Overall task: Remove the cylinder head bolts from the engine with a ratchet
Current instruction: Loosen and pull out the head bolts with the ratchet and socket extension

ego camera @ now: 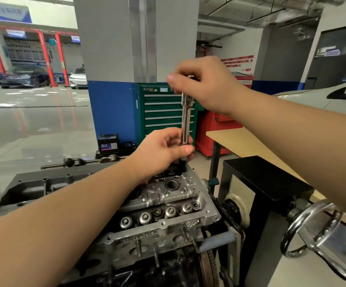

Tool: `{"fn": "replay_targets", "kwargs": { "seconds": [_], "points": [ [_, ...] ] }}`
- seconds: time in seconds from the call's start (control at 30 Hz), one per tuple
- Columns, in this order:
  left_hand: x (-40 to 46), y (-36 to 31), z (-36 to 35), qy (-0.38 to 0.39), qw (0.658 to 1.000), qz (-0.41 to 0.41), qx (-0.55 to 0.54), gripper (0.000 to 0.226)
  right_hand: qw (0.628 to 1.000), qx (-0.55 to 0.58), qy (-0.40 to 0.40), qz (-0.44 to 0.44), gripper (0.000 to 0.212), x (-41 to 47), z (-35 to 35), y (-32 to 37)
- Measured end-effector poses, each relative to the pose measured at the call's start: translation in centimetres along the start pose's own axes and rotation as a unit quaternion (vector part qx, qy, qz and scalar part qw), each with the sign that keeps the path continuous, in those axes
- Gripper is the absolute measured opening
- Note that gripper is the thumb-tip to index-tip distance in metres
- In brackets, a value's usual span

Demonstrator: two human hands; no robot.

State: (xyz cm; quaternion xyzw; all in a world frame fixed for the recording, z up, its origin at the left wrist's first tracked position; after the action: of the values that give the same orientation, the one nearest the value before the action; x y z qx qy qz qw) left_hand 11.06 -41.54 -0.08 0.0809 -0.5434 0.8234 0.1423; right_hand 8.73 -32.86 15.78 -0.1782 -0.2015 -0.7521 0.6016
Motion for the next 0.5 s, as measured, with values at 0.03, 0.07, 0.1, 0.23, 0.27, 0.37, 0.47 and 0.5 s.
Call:
{"fn": "replay_targets", "kwargs": {
  "seconds": [0.03,0.07,0.1,0.23,0.27,0.37,0.47,0.5],
  "points": [
    [0.1,0.1,0.0,0.006,1.0,-0.001,-0.007,0.015,1.0,-0.027,-0.006,0.005,0.059,-0.4,-0.1,-0.4],
    [0.2,0.2,-0.1,0.01,1.0,-0.002,-0.012,0.015,0.998,-0.057,-0.012,-0.006,0.058,-0.6,-0.3,-0.8],
    [0.3,0.2,-0.1,0.012,1.0,-0.004,-0.016,0.015,0.996,-0.077,-0.017,-0.031,0.058,-0.6,-0.5,-1.3],
    [0.4,0.2,-0.1,0.014,1.0,-0.013,-0.024,0.012,0.992,0.0,-0.036,-0.123,0.071,0.4,-1.5,-2.5],
    [0.4,0.1,-0.2,0.015,0.999,-0.015,-0.024,0.012,0.991,0.054,-0.04,-0.112,0.073,0.6,-1.7,-2.5],
    [0.3,0.1,-0.3,0.018,0.999,-0.016,-0.027,0.014,0.961,0.271,-0.009,-0.051,0.054,0.9,-2.3,-2.7],
    [0.3,0.1,-0.3,0.019,0.999,-0.012,-0.033,0.014,0.881,0.471,0.036,-0.022,0.056,2.3,-3.6,-2.4],
    [0.2,0.1,-0.3,0.017,0.999,-0.011,-0.035,0.014,0.862,0.505,0.033,-0.013,0.056,2.8,-4.0,-2.1]
  ]
}}
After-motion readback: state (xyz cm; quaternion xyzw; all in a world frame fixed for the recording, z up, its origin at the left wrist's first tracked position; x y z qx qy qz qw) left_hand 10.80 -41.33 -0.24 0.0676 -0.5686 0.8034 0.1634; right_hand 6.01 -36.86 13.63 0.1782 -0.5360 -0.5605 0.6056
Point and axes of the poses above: each hand's wrist, its own x-axis towards the middle knuckle, its own z-axis out of the back of the hand, y = z × x, the point moved 9 cm from there along x, towards the middle knuckle, and after that the axes turned 15 degrees about y, right-handed, at the moved point
